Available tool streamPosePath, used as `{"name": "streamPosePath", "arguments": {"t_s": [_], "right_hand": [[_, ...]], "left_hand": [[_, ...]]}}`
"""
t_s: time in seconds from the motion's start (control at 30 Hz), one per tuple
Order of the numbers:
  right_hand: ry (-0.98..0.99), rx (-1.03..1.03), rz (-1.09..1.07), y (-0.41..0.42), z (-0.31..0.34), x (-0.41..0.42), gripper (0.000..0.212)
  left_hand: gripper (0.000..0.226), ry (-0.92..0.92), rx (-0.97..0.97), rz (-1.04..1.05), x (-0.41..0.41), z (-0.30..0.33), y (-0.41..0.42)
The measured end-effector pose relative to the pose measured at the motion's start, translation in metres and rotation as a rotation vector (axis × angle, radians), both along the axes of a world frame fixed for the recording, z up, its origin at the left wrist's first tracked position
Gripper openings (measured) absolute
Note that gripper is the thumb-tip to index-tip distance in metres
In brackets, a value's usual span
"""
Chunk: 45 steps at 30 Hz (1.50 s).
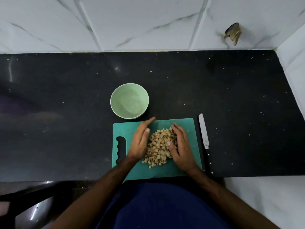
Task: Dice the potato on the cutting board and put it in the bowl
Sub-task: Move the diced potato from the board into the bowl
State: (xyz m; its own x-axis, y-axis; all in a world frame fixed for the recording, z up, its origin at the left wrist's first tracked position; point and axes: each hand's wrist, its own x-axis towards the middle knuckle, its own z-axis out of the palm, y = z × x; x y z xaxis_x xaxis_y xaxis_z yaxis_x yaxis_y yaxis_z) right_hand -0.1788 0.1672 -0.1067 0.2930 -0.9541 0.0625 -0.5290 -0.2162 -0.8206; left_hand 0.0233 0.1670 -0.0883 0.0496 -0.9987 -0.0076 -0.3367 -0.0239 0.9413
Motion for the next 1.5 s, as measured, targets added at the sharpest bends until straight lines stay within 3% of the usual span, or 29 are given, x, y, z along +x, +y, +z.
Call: {"name": "streamPosePath", "arguments": {"t_s": [0.2,0.3,0.4,0.5,0.7,1.03,1.13,1.23,1.33,1.5], "right_hand": [[0.516,-0.307,0.495,-0.022,0.001,0.013,0.089],[0.604,-0.398,0.568,-0.024,-0.002,0.024,0.078],[0.578,-0.468,0.547,-0.022,-0.008,0.027,0.059],[0.571,-0.51,0.498,-0.025,-0.008,0.031,0.045],[0.619,-0.519,0.502,-0.032,-0.002,0.04,0.035],[0.607,-0.53,0.538,-0.035,0.008,0.049,0.023],[0.602,-0.476,0.558,-0.041,0.013,0.052,0.021],[0.571,-0.33,0.557,-0.052,0.023,0.055,0.032],[0.406,-0.072,0.484,-0.058,0.036,0.054,0.032],[0.064,0.46,0.329,-0.061,0.055,0.05,0.025]], "left_hand": [[0.041,-0.043,0.035,0.069,0.038,-0.007,0.022],[0.034,0.138,0.102,0.198,0.035,-0.003,0.024],[0.014,0.363,0.187,0.469,0.026,0.014,0.018],[0.027,0.382,0.255,0.612,0.031,0.023,0.009],[0.041,0.138,0.332,0.514,0.058,0.034,-0.023],[0.042,0.032,0.338,0.265,0.039,0.044,-0.06],[0.04,0.009,0.343,0.186,0.031,0.044,-0.062],[0.036,-0.004,0.308,0.193,0.033,0.035,-0.055],[0.03,-0.051,0.25,0.205,0.043,0.025,-0.043],[0.026,-0.124,0.229,0.012,0.056,0.018,-0.02]]}}
